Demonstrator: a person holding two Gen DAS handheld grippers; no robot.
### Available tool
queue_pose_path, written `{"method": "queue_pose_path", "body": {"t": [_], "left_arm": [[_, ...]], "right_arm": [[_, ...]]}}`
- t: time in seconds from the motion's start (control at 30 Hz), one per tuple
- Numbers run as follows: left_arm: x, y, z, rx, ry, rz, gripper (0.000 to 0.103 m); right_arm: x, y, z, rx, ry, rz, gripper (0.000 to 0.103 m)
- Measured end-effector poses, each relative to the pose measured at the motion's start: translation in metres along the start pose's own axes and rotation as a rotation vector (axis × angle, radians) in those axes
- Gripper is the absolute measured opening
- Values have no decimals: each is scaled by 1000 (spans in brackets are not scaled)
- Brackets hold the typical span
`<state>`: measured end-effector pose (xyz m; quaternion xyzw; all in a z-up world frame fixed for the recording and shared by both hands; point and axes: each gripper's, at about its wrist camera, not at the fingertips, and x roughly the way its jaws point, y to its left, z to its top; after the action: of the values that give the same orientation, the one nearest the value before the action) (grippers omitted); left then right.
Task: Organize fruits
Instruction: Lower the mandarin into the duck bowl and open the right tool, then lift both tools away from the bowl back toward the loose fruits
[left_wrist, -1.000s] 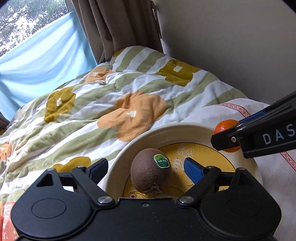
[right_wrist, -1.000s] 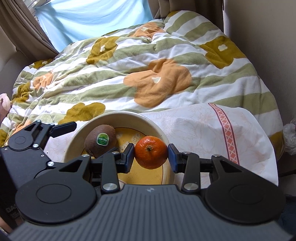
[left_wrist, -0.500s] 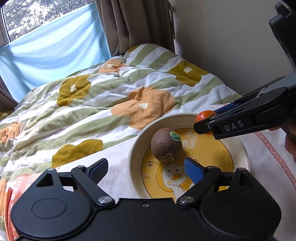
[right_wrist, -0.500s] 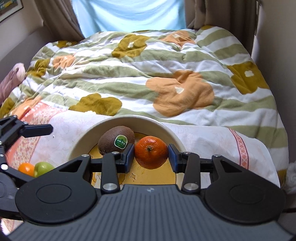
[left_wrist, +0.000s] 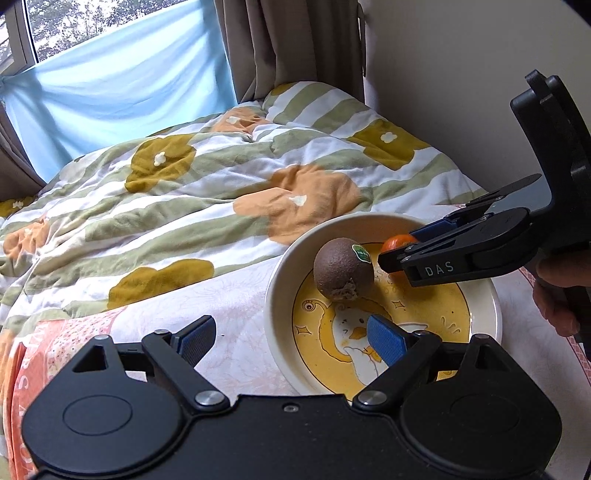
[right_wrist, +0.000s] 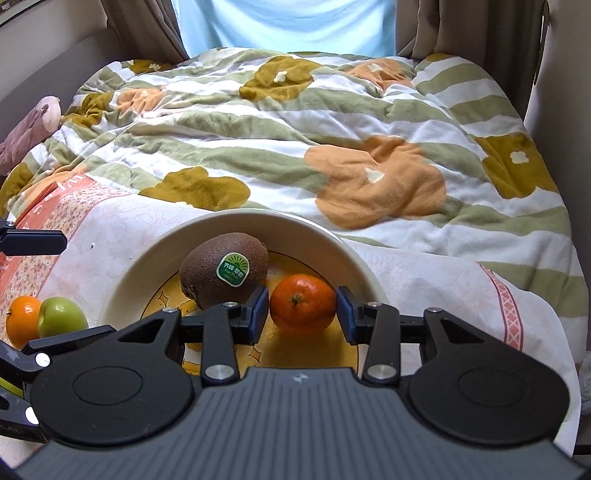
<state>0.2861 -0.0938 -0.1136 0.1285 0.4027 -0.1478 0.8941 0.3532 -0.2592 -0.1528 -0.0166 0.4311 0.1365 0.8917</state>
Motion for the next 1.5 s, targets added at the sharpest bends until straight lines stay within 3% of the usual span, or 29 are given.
{"method": "queue_pose_path", "body": {"t": [0.07, 0.1, 0.13, 0.17, 0.6, 0.93, 1.27, 1.5], "left_arm": [[-1, 0, -1, 1, -2, 4, 92], [-3, 0, -1, 0, -2, 5, 92], [-5, 1, -2, -1, -2, 4, 92], [-6, 1, -2, -4, -2, 5, 92], [-45, 4, 0, -55, -53, 33, 92], [-105, 3, 2, -113, -148, 96, 92], [-177, 13, -25, -164, -246, 154, 96], [-221, 21, -58, -181, -318, 145, 103]], "right_arm": [[-2, 2, -1, -17, -19, -6, 65], [-3, 4, -1, -33, -26, -16, 78], [-5, 5, -1, -44, -30, -9, 85], [-8, 7, -2, -48, -33, -3, 103], [-56, 17, -6, -49, -74, -40, 103], [-120, 34, -8, -73, -121, -41, 103], [-181, 58, -34, -31, -169, -12, 103], [-223, 84, -64, -1, -190, -72, 103]]}}
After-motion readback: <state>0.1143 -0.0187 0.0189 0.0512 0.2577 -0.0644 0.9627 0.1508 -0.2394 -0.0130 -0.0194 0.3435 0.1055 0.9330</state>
